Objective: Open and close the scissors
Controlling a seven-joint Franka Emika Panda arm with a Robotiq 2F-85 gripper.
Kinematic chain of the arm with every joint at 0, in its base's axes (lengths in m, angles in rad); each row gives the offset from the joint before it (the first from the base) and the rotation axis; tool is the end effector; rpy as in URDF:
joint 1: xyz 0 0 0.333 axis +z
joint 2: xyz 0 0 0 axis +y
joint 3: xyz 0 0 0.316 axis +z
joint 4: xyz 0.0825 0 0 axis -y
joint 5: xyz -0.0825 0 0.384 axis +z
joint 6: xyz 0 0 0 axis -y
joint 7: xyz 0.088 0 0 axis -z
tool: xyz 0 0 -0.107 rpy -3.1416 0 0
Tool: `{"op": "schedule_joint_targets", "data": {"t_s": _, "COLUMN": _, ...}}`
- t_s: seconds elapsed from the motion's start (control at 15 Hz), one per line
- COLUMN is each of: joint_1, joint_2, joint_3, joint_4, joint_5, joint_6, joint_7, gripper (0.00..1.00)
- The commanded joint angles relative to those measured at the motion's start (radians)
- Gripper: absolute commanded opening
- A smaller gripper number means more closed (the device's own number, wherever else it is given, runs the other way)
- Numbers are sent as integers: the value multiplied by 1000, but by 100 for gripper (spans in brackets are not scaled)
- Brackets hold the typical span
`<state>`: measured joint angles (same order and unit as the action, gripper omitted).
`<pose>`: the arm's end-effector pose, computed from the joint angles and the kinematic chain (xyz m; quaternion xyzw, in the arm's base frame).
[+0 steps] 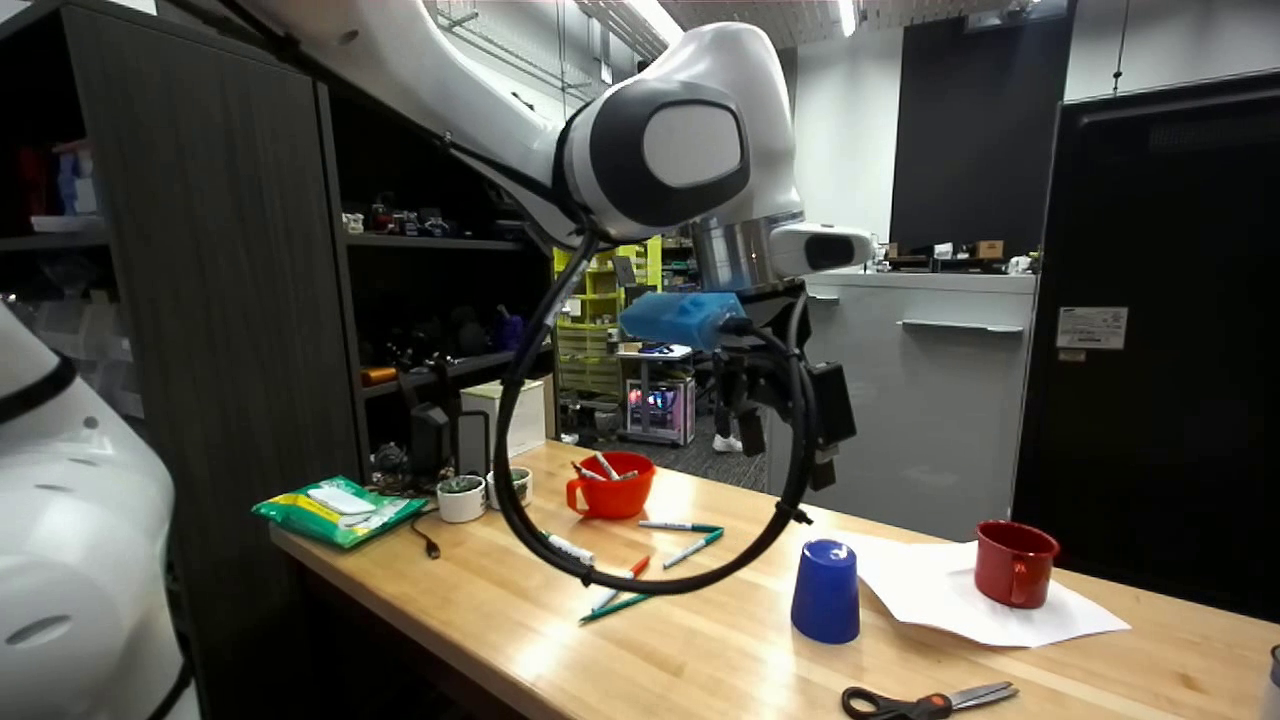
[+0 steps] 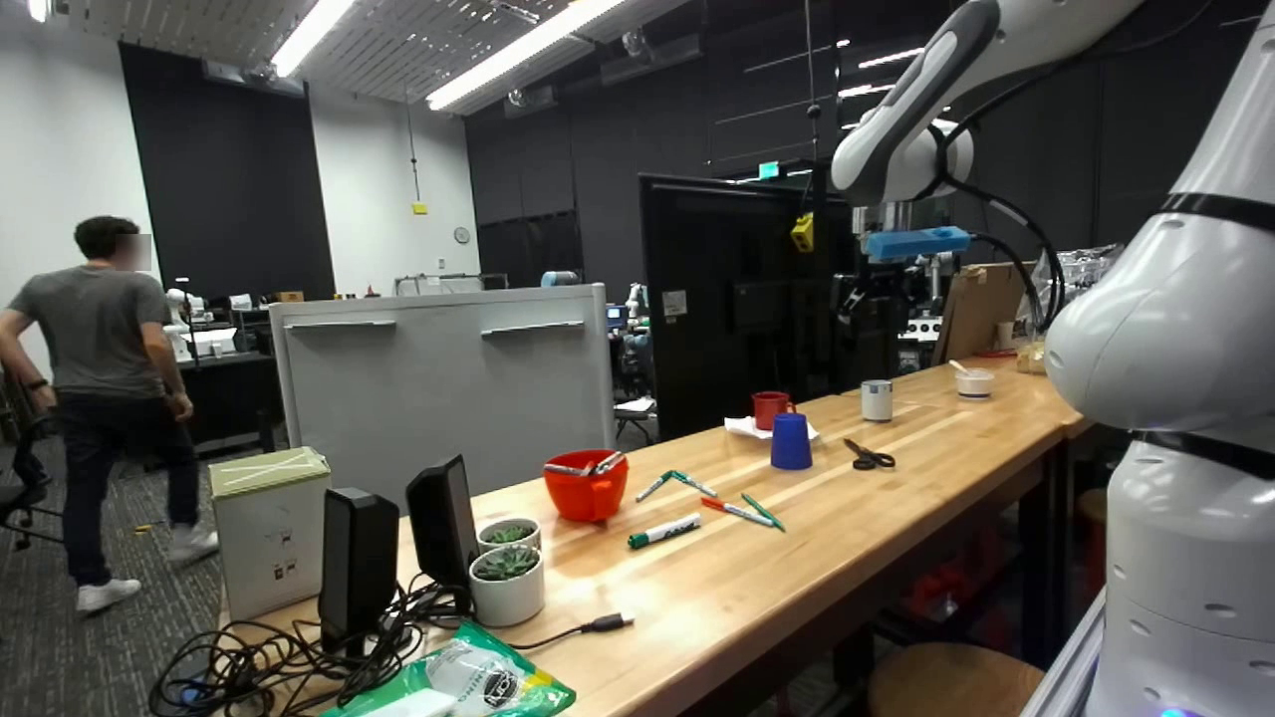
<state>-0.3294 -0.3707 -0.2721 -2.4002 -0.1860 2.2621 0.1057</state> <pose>0.3699 -0.2665 0.4711 0.9493 -0.2924 0.1016 0.0549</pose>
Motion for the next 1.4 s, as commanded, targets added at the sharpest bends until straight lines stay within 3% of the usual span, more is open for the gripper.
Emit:
{"op": "schedule_joint_targets", "data": {"t_s": 0.0, "joint_1": -11, "joint_2": 82, "joint_3": -13, "joint_4": 41, "joint_5": 5, "joint_6": 10, "joint_7": -11, "gripper": 100}}
{"op": "schedule_joint_targets", "data": {"t_s": 0.73, "joint_1": -26, "joint_2": 255, "joint_3": -64, "joint_4": 111, "joint_5": 13, "joint_6": 22, "joint_7": -9, "gripper": 100}}
{"op": "schedule_joint_targets", "data": {"t_s": 1.33, "joint_1": -25, "joint_2": 267, "joint_3": -64, "joint_4": 115, "joint_5": 2, "joint_6": 12, "joint_7": 2, "gripper": 100}}
